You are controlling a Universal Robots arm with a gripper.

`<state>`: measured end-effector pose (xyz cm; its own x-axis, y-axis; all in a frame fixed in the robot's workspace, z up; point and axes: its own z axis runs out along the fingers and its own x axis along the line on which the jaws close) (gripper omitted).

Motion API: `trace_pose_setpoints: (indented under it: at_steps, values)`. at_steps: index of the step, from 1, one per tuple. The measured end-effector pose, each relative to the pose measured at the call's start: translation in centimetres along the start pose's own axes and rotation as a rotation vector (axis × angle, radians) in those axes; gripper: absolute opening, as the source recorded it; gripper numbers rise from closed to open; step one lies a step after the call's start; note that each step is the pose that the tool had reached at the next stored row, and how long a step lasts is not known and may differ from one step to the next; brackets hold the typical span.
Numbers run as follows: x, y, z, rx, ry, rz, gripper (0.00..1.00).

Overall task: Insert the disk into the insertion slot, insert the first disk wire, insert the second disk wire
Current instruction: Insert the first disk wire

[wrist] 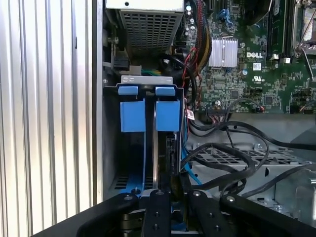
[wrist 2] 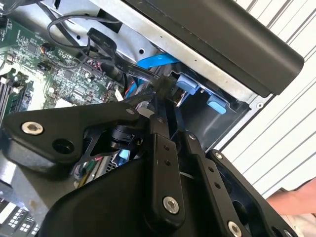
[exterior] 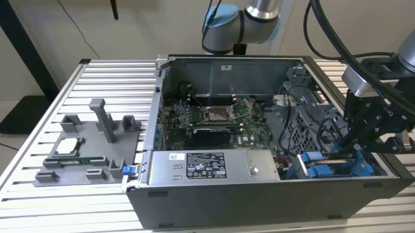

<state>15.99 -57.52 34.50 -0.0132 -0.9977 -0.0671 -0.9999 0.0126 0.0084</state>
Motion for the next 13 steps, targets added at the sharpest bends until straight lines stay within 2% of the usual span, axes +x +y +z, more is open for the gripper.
trace_pose_setpoints:
  at_steps: [13]
  values:
    - [0.02,0.06,0.32,0.0009,-0.0001,0.000,0.00]
